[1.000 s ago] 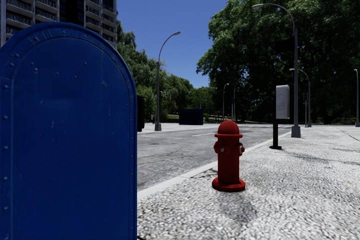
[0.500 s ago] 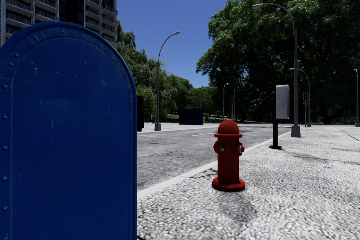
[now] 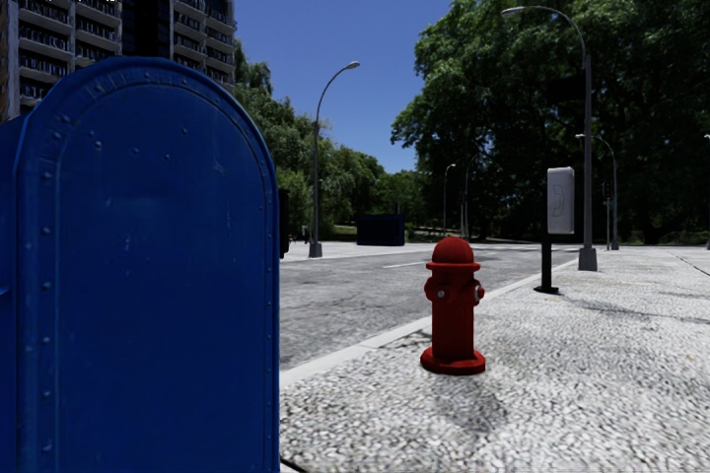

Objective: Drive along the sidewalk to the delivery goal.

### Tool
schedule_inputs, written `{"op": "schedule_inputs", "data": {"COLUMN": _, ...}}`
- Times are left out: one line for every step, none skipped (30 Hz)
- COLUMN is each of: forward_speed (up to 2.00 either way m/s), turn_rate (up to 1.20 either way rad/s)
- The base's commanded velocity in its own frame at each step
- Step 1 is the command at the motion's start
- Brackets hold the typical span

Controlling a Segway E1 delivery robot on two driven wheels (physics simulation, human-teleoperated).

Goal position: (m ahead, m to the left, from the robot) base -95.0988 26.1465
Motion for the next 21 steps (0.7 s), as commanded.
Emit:
{"op": "schedule_inputs", "data": {"forward_speed": -0.43, "turn_rate": 0.31}}
{"op": "schedule_inputs", "data": {"forward_speed": -0.43, "turn_rate": 0.35}}
{"op": "schedule_inputs", "data": {"forward_speed": -0.43, "turn_rate": 0.36}}
{"op": "schedule_inputs", "data": {"forward_speed": -0.43, "turn_rate": 0.37}}
{"op": "schedule_inputs", "data": {"forward_speed": -0.43, "turn_rate": 0.37}}
{"op": "schedule_inputs", "data": {"forward_speed": -0.43, "turn_rate": 0.37}}
{"op": "schedule_inputs", "data": {"forward_speed": -0.43, "turn_rate": 0.37}}
{"op": "schedule_inputs", "data": {"forward_speed": -0.43, "turn_rate": 0.39}}
{"op": "schedule_inputs", "data": {"forward_speed": -0.43, "turn_rate": 0.41}}
{"op": "schedule_inputs", "data": {"forward_speed": -0.43, "turn_rate": 0.41}}
{"op": "schedule_inputs", "data": {"forward_speed": -0.43, "turn_rate": 0.42}}
{"op": "schedule_inputs", "data": {"forward_speed": -0.43, "turn_rate": 0.43}}
{"op": "schedule_inputs", "data": {"forward_speed": -0.43, "turn_rate": 0.43}}
{"op": "schedule_inputs", "data": {"forward_speed": -0.43, "turn_rate": 0.43}}
{"op": "schedule_inputs", "data": {"forward_speed": -0.43, "turn_rate": 0.45}}
{"op": "schedule_inputs", "data": {"forward_speed": -0.43, "turn_rate": 0.45}}
{"op": "schedule_inputs", "data": {"forward_speed": -0.43, "turn_rate": 0.46}}
{"op": "schedule_inputs", "data": {"forward_speed": -0.43, "turn_rate": 0.48}}
{"op": "schedule_inputs", "data": {"forward_speed": -0.43, "turn_rate": 0.48}}
{"op": "schedule_inputs", "data": {"forward_speed": -0.43, "turn_rate": 0.5}}
{"op": "schedule_inputs", "data": {"forward_speed": -0.43, "turn_rate": 0.52}}
